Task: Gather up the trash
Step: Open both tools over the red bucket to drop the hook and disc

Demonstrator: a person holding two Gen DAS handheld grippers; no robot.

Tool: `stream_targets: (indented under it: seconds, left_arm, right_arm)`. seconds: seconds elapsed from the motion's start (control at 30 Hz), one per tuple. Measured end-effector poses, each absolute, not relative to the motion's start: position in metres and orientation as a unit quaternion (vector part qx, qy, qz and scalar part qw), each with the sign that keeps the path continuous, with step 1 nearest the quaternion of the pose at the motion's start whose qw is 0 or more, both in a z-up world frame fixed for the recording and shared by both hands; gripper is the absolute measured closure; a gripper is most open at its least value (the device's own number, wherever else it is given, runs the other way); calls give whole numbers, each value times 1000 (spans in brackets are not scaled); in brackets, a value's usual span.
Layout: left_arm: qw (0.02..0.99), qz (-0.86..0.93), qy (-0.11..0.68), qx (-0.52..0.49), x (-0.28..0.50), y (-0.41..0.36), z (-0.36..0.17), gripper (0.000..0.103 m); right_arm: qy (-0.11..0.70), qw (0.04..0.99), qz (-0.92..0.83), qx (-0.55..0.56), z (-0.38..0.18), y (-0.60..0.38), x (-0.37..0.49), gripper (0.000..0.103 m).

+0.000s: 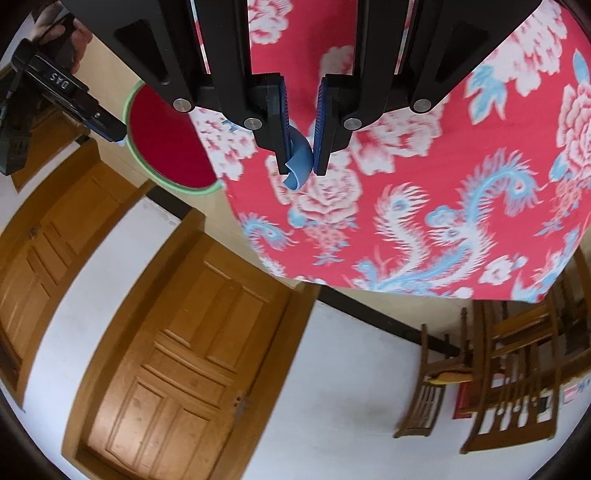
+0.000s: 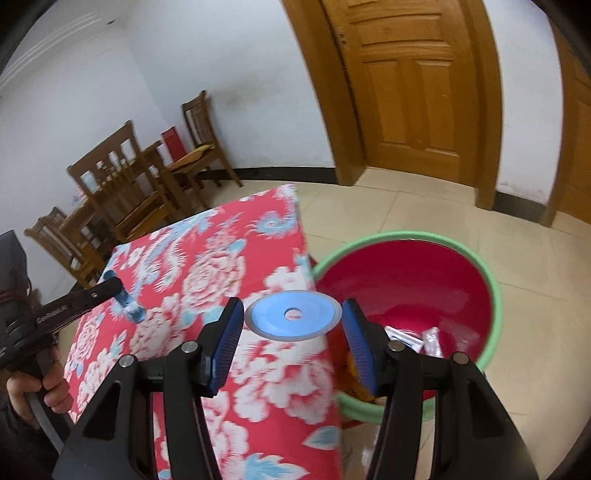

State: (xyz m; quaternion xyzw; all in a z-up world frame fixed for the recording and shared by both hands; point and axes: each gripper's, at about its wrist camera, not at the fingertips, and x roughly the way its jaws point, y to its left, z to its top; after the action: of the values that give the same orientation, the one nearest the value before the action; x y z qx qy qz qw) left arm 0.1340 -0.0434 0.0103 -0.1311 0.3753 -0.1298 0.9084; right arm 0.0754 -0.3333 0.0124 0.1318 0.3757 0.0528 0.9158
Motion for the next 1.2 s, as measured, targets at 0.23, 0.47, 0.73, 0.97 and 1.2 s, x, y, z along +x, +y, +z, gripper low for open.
stream_targets:
  seconds: [0.23, 0.47, 0.73, 0.97, 1.2]
  left_arm:
    - [903, -159, 382, -112, 144, -82, 10, 92]
    - [897, -176, 395, -96, 154, -112, 4, 92]
    - [886, -198, 413, -76, 160, -146, -7, 92]
    - [879, -210, 423, -66, 162, -168, -16, 92]
    - [872, -228, 430, -55, 165, -190, -29, 92]
  right_arm:
    - [393, 906, 22, 152, -9, -366, 78, 46]
    - [409, 897, 7, 169, -28, -387, 84, 45]
    - [413, 889, -15, 197, -39, -410, 85, 44]
    - [404, 892, -21, 202, -37, -423, 81, 40]
    - [392, 896, -27, 208, -29, -430, 74, 40]
